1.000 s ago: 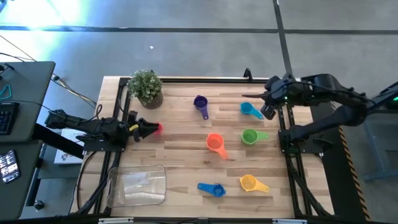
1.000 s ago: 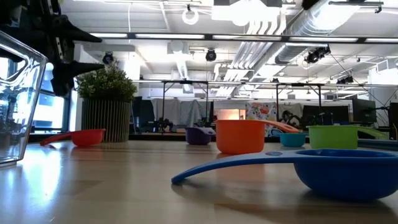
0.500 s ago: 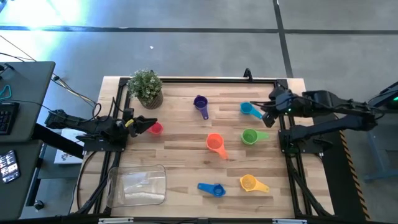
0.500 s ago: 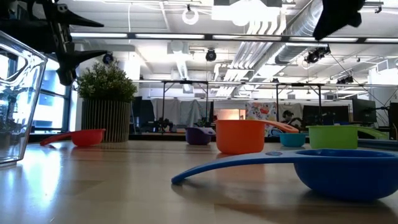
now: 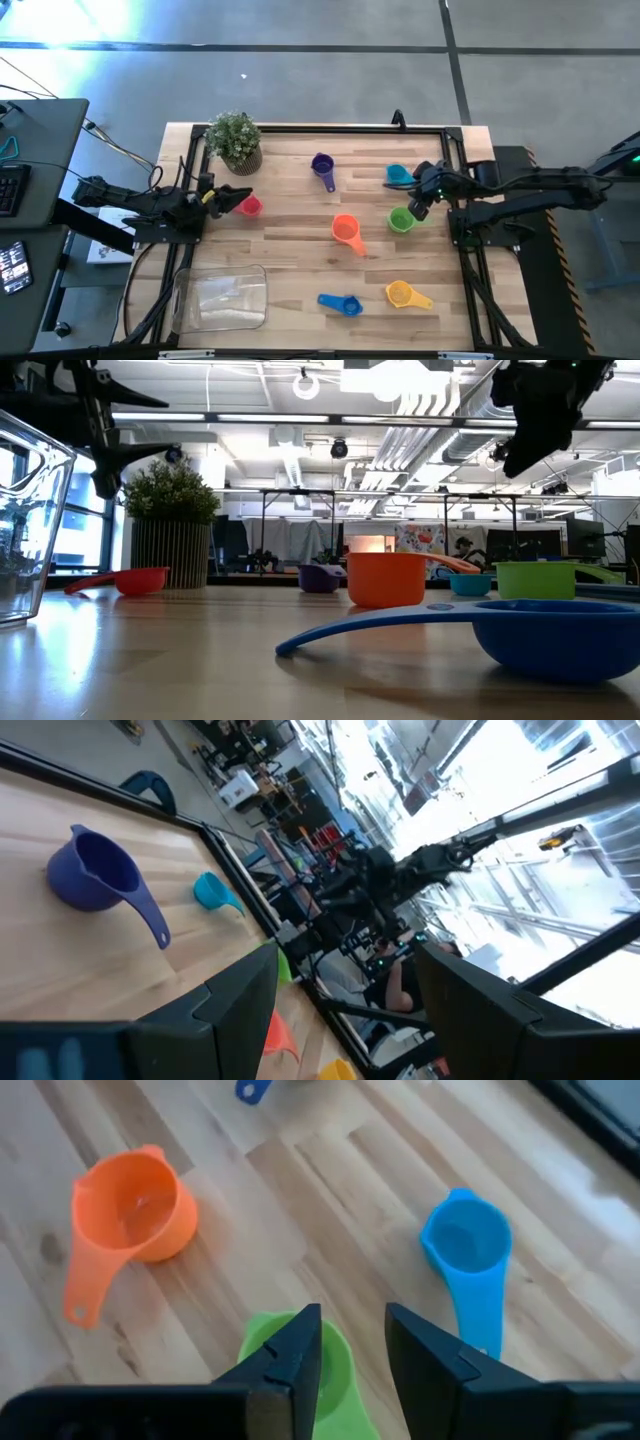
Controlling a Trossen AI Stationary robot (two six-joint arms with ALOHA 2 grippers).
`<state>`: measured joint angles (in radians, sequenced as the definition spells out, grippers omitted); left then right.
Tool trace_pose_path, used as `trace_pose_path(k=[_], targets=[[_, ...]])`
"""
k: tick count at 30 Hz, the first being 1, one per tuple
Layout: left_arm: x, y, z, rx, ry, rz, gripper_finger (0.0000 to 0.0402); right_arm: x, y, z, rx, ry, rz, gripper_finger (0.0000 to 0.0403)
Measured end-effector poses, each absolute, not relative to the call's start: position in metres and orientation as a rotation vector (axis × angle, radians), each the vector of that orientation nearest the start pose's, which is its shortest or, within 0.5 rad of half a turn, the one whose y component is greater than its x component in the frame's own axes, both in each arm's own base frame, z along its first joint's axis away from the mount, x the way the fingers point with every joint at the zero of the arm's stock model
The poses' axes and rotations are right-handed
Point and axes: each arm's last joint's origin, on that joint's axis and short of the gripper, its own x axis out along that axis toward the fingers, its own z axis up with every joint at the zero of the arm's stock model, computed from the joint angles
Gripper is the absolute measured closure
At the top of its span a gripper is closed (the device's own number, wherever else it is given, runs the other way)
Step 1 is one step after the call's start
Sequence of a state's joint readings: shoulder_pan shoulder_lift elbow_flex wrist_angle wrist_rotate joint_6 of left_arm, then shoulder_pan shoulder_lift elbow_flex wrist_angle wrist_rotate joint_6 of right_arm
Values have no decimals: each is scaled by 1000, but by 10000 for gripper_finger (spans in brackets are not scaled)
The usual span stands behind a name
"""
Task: Nest measuring cups in basket
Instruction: Stack the green measuring cup on top of the orange measuring cup
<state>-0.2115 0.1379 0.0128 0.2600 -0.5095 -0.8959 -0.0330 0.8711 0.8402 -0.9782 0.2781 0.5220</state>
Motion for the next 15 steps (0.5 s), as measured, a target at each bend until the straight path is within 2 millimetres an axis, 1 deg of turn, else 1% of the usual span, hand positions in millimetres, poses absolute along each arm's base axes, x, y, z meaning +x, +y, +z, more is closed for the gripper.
trace_pose_path(k=[5, 9, 12, 15], targets=[[102, -7, 181, -936, -264, 249, 174, 149, -12, 270, 295, 934, -467, 272], [102, -6, 181, -936, -274, 273, 174, 150, -11, 264, 228, 955, -407, 267], [101, -6, 181, -932, -281, 288, 174, 151, -11, 251, 206, 976, -352, 267], [101, -5, 181, -928, -287, 303, 174, 151, -12, 234, 220, 999, -328, 267]])
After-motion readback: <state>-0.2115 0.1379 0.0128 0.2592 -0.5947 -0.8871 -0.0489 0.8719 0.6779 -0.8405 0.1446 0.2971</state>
